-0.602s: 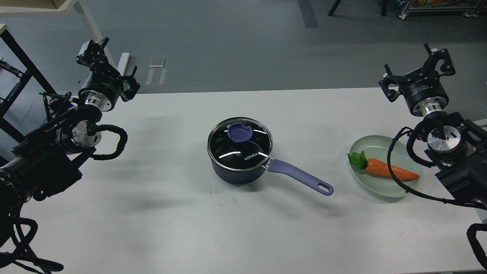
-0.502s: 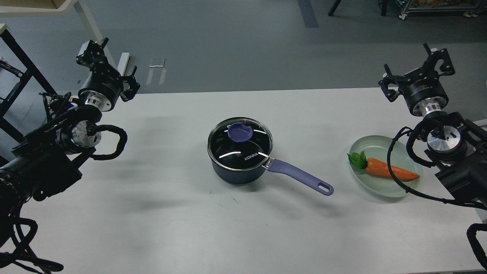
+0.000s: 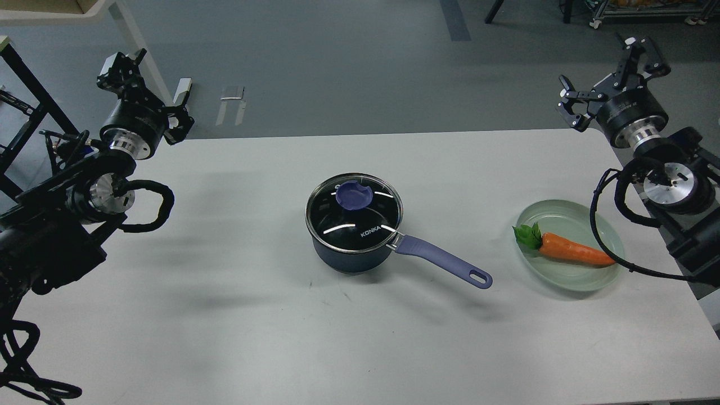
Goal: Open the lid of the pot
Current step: 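Raise the right arm away from the rest pose toward the pot handle, then reach the right gripper down and grasp the purple pot handle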
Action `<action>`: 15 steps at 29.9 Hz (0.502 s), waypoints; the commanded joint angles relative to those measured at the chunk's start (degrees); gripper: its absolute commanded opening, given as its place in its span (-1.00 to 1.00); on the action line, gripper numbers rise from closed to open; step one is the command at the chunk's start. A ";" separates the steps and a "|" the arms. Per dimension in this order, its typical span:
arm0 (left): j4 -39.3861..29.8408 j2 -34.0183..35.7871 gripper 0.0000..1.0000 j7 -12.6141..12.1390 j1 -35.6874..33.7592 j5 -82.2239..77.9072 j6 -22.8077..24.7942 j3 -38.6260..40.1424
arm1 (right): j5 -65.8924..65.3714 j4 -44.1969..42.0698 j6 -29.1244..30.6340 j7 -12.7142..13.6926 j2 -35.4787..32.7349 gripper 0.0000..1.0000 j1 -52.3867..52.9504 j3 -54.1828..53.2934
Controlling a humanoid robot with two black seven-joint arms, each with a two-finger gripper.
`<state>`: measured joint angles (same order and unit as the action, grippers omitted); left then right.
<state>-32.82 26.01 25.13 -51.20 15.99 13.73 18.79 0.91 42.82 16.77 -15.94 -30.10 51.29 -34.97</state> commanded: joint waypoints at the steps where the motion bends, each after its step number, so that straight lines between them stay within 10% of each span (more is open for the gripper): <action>1: -0.14 1.24 0.99 -0.17 -0.04 -1.22 0.16 -0.24 | -14.31 6.73 -1.90 -0.05 -3.55 1.00 2.84 2.80; 15: -5.41 4.84 0.99 -0.25 0.05 -6.41 1.74 -0.24 | -57.23 29.86 -5.34 0.03 -11.39 1.00 26.92 37.50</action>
<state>-37.76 30.76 25.17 -51.31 9.53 15.36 18.60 -51.22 69.54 11.47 -15.88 -41.96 73.24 -4.73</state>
